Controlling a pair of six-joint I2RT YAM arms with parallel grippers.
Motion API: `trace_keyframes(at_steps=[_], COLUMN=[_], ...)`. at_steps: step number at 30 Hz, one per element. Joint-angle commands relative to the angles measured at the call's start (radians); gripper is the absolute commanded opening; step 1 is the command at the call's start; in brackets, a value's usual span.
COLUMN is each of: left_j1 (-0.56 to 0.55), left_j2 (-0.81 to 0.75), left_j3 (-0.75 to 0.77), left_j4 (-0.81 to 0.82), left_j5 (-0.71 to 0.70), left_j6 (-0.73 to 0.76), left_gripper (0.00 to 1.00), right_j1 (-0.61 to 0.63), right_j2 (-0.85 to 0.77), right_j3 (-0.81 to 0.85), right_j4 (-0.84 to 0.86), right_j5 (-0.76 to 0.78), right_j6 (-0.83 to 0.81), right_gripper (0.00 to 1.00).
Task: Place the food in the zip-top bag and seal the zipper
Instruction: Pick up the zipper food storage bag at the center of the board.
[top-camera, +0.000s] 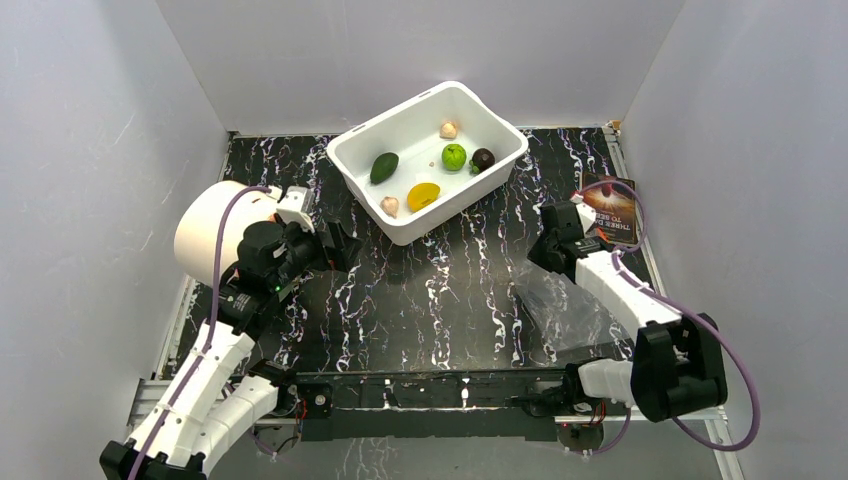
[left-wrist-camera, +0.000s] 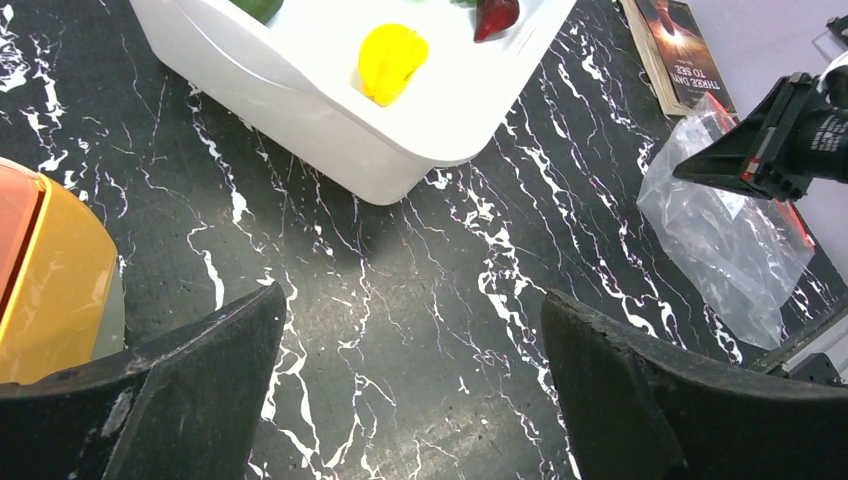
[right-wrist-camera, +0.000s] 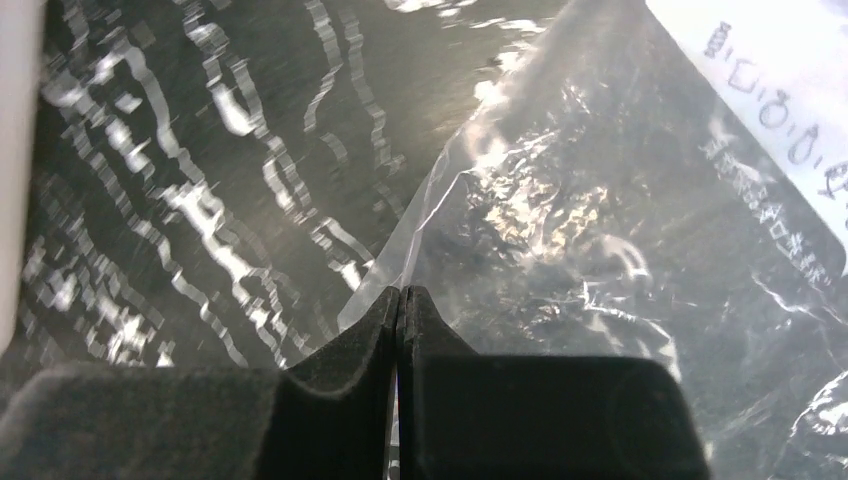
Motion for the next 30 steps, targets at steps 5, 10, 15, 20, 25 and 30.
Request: trace_keyframes(at_steps=[5,10,15,20,25,30], left_j1=[-0.003,-0.003,-0.004,-0.004,-0.003,-0.004], left_j2=[0.032,0.052,0.046,0.062,0.026,0.021], left_j3=[0.026,0.036,0.003,0.05,-0.001,0.007], left_j4=[0.027,0.055,0.153,0.177,0.332,0.315], left_j5=[0.085,0.184,0.33,0.367,0.457,0.574], left_j6=[-0.072,-0.083,0.06,0.183,0.293,0.522], left_gripper=[0.98,0.96,0.88,0.85,0.86,0.87], right_j1=[0.043,0.111,0.138,0.147,0.148,0.15], right_j2=[-0.19,-0.282,-0.316,-0.329,-0.321,-0.328], right_j3=[0.04,0.056,0.093,0.158,0.212,0.298], right_j4=[0.08,0.084,0.081,0.056,0.06,0.042], right_j5=[-0.36,-0.524,-0.737,-0.941,-1.196,-1.331], right_j6=[-0.272,-0.337,-0.356,-0.385,-0.407,-0.39], right_gripper=[0.0,0.0,0.0,0.0,0.0,0.0])
